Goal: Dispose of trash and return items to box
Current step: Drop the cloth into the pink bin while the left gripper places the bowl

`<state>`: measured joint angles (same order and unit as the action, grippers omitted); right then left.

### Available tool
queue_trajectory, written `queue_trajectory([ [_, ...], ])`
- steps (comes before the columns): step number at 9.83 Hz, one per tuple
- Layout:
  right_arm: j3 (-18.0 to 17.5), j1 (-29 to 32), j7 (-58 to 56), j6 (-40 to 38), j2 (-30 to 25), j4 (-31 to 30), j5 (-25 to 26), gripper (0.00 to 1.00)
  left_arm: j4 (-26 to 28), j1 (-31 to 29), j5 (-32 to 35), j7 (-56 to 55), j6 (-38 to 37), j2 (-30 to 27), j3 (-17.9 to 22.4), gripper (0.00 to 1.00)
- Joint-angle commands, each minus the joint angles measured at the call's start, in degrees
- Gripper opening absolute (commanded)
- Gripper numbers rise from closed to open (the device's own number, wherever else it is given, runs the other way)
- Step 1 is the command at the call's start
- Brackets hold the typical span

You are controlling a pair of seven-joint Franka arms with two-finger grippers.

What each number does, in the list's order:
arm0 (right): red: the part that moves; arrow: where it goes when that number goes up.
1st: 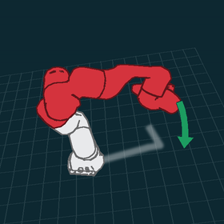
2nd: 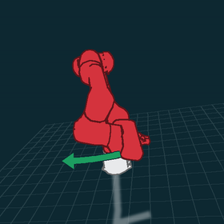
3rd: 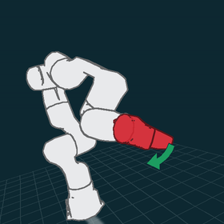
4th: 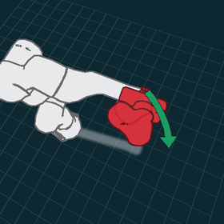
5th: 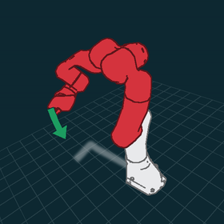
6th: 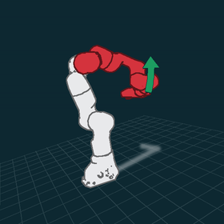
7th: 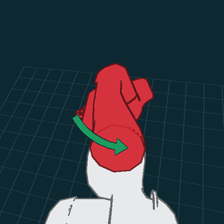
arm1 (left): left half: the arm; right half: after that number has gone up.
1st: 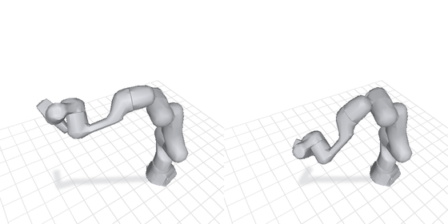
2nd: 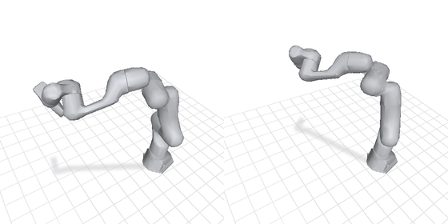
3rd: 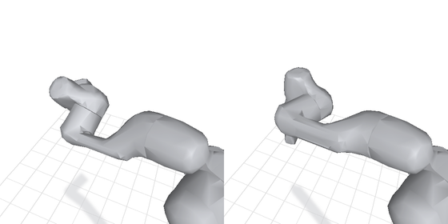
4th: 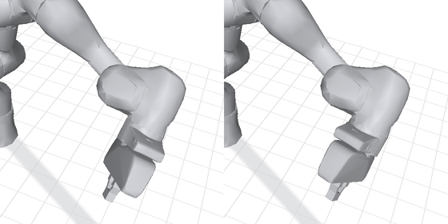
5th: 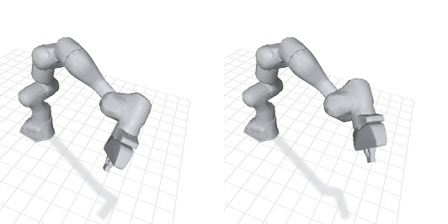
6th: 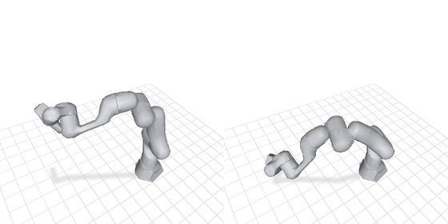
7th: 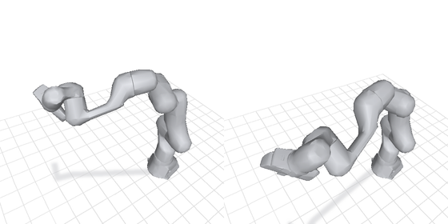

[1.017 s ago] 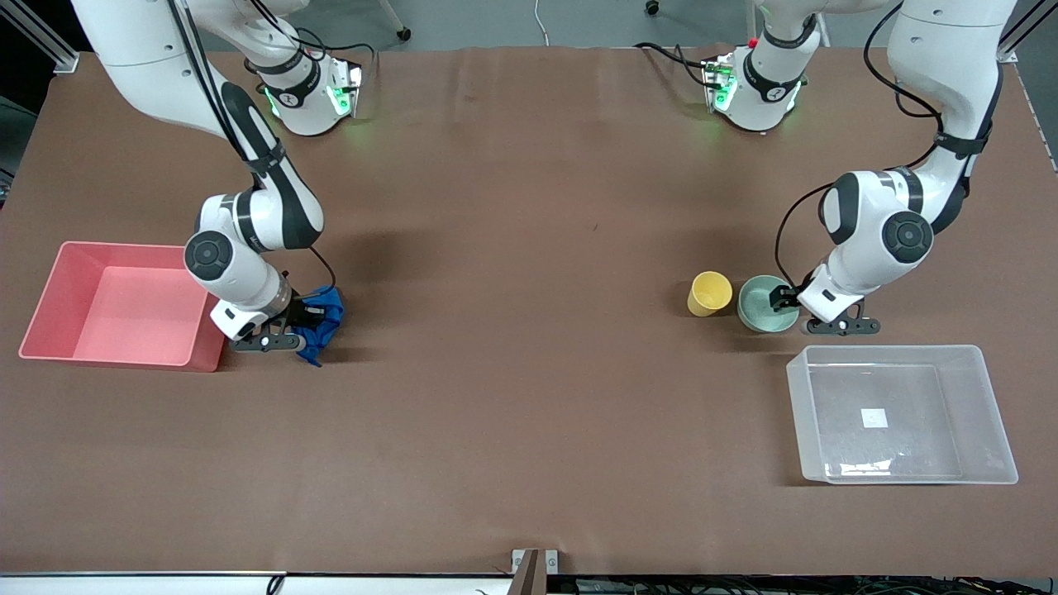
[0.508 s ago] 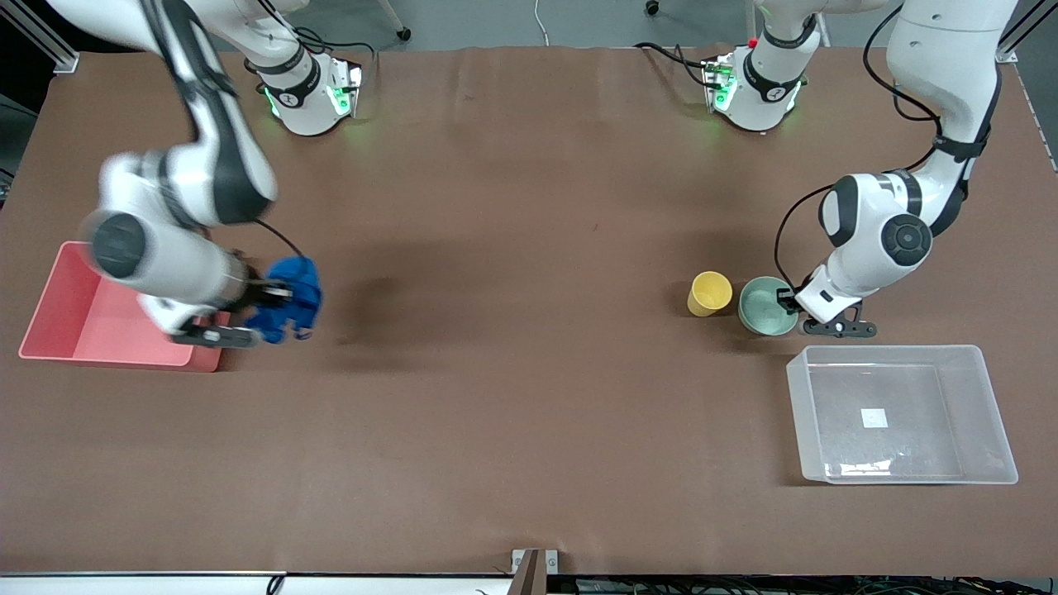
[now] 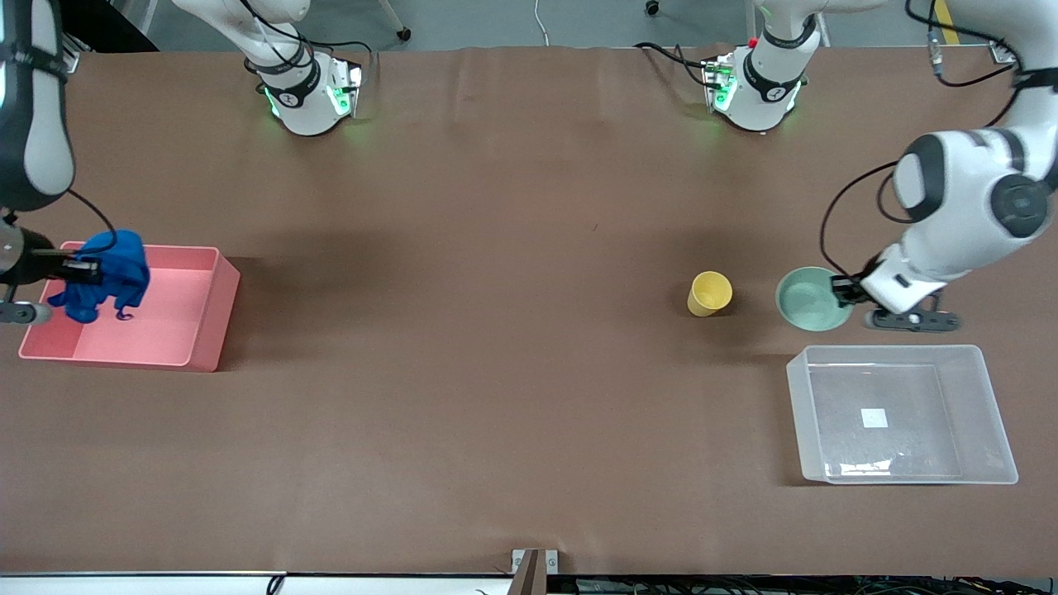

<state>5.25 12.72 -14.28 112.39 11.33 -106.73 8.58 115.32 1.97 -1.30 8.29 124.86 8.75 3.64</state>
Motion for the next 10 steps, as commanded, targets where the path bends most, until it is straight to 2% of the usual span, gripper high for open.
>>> queue_trajectory([
  [1, -1.39, 3.0, -2.14, 12.44, 2.81, -10.12, 1.08, 0.02, -15.66, -0.21, -3.78, 5.05, -5.65, 11.68, 2.14, 0.0],
  [2, -1.39, 3.18, -2.85, 19.03, 4.56, -13.56, 1.0, 0.04, -23.04, -0.21, -6.06, 7.33, -8.38, 16.16, 3.99, 0.0],
  [3, -1.39, 3.97, -2.85, 21.62, 6.5, -14.55, 1.0, 0.07, -30.08, -0.21, -9.12, 10.23, -10.23, 21.25, 6.35, 0.0],
  [4, -1.56, 3.98, -2.85, 22.51, 8.6, -14.47, 1.0, 0.16, -34.15, -0.12, -12.03, 12.26, -10.86, 25.57, 8.38, 0.0],
  [5, -1.48, 4.24, -3.29, 24.26, 9.41, -14.56, 1.0, 0.43, -38.63, 0.05, -13.19, 13.67, -10.87, 29.96, 9.88, 0.0],
  [6, -1.56, 4.76, -4.86, 24.45, 10.63, -14.47, 0.91, 0.9, -41.02, -0.47, -13.37, 14.81, -10.0, 32.96, 10.15, 0.0],
  [7, -1.74, 4.77, -4.96, 24.2, 10.47, -14.38, 0.91, 1.0, -41.66, -0.74, -14.33, 14.91, -7.55, 34.91, 10.24, 0.0],
  [8, -1.83, 4.42, -4.79, 23.67, 9.25, -13.69, 0.91, 1.0, -41.66, -0.83, -14.78, 14.91, -4.4, 37.02, 10.24, 0.0],
  [9, -2.09, 3.72, -4.53, 21.14, 5.41, -12.9, 0.73, 1.0, -41.23, -0.74, -14.78, 14.74, -2.19, 38.86, 10.24, 0.0],
  [10, -2.44, 2.15, -3.31, 14.59, 2.24, -9.06, -0.49, 1.0, -40.27, -0.83, -14.87, 14.74, -1.99, 39.41, 10.24, 0.01],
])
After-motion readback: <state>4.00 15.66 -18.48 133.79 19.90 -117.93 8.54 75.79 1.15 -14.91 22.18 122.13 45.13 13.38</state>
